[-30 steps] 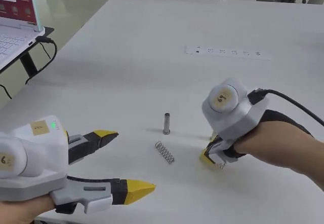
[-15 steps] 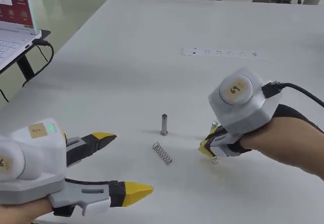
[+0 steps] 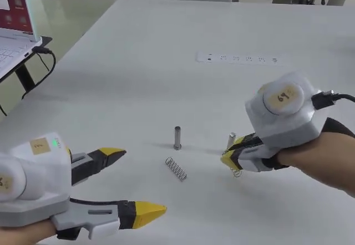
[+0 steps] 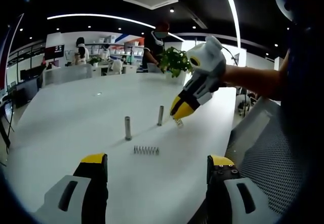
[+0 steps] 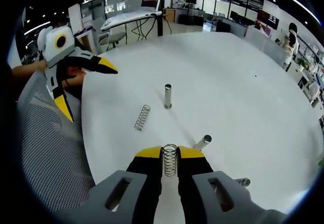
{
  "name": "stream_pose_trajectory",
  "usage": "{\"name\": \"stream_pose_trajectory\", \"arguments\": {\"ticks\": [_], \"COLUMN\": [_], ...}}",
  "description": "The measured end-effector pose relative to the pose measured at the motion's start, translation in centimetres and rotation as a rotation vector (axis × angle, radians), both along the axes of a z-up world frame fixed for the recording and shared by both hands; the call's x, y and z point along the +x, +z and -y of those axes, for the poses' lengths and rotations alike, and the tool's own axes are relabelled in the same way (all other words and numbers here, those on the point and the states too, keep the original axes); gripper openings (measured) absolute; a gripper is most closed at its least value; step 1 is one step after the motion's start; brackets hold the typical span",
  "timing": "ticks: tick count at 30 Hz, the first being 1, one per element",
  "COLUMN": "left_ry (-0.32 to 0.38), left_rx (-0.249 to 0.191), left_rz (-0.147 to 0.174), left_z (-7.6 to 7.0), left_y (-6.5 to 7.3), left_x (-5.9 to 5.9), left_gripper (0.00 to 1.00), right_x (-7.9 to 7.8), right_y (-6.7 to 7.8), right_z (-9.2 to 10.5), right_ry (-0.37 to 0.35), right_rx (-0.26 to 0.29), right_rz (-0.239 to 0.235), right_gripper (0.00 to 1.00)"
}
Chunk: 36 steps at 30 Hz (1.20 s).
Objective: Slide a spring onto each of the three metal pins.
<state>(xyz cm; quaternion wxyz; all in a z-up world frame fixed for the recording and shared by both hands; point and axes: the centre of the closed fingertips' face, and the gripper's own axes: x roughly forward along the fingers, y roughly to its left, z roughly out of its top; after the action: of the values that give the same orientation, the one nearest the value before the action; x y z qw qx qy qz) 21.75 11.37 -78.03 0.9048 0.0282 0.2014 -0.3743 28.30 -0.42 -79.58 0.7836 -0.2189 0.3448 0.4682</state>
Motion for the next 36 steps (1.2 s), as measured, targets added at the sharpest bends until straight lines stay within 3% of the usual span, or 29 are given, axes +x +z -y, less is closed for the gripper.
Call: {"name": "stream_pose_trajectory", "arguments": {"ticks": [11,21,28,36], "left_ry": [0.001,0.006,0.006,0.006], "left_rx": [0.0,0.0,0.002,0.002], "left_rz": [-0.002,-0.002,-0.005,-0.01], "left_z": [0.0,0.0,0.0,0.0], "left_y": [0.0,-0.1,-0.2,-0.3], "left_x": [0.0,0.0,0.0,0.0], "left_gripper": [0.77,0.77,0.77,0.77], "right_x": [0.6,2.6,3.6,4.7], "right_y": [3.3,5.9,6.5,6.3], "right_z": [0.2,0.8,0.7,0.7], "right_ry": [-0.027,-0.084,-0.092,-0.126], "right_rx": [0.139,0.27,0.345,0.456], "right_rz": [0.054,0.129,0.173,0.153], "right_gripper": [0.08,0.08,0.08,0.08]}}
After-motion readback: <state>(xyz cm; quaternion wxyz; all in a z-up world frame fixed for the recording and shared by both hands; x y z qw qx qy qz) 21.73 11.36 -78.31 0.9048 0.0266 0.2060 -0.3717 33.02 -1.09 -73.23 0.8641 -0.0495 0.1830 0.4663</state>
